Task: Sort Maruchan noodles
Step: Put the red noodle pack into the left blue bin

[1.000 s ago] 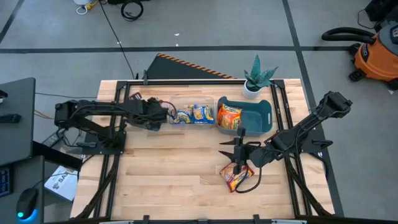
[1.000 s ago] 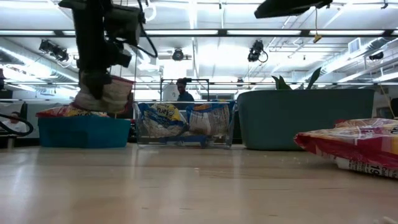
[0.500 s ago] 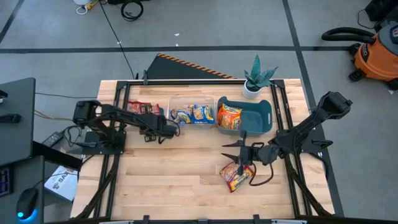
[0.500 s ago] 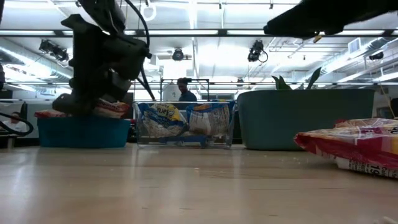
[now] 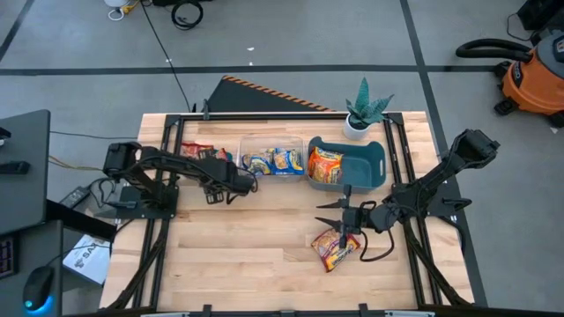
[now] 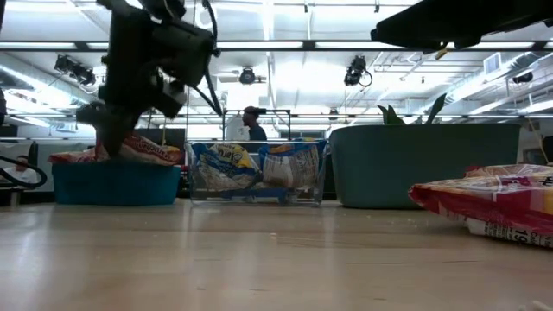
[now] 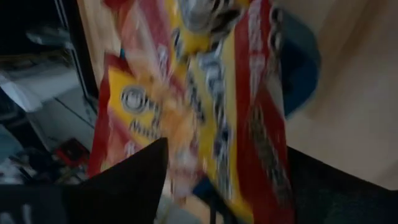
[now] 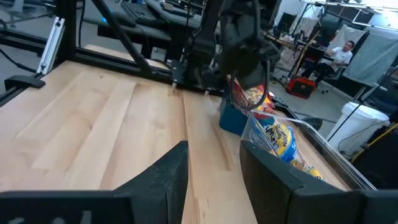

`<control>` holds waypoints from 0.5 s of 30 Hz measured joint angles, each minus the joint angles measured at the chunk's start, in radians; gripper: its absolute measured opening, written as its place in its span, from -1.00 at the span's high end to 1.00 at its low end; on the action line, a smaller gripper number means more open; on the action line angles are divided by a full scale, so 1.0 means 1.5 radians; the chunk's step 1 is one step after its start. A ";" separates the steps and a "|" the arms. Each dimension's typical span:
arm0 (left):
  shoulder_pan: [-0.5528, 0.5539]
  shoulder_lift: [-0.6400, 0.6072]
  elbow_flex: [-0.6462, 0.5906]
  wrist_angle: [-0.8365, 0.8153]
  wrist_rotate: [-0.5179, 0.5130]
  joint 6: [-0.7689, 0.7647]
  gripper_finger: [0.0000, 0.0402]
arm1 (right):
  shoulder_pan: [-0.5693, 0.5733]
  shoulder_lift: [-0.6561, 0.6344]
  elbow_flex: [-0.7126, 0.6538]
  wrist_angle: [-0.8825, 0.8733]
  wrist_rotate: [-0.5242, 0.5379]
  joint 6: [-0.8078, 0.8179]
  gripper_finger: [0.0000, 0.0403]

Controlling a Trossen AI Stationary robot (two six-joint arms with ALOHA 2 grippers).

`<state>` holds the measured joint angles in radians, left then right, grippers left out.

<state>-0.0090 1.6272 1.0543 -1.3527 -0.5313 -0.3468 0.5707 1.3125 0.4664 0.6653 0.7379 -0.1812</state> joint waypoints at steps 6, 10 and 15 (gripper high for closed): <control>-0.001 -0.006 0.102 -0.097 0.037 -0.040 -0.36 | 0.001 0.000 0.000 0.000 0.002 -0.004 0.25; -0.001 -0.023 0.117 -0.036 0.012 -0.035 -0.29 | 0.001 0.000 0.000 0.000 0.001 -0.002 0.25; 0.009 -0.035 0.076 0.044 0.020 0.037 -0.22 | 0.006 0.000 0.000 0.002 0.001 -0.001 0.25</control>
<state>0.0046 1.5745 1.1686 -1.2865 -0.5007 -0.2917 0.5794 1.3125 0.4664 0.6685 0.7395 -0.1833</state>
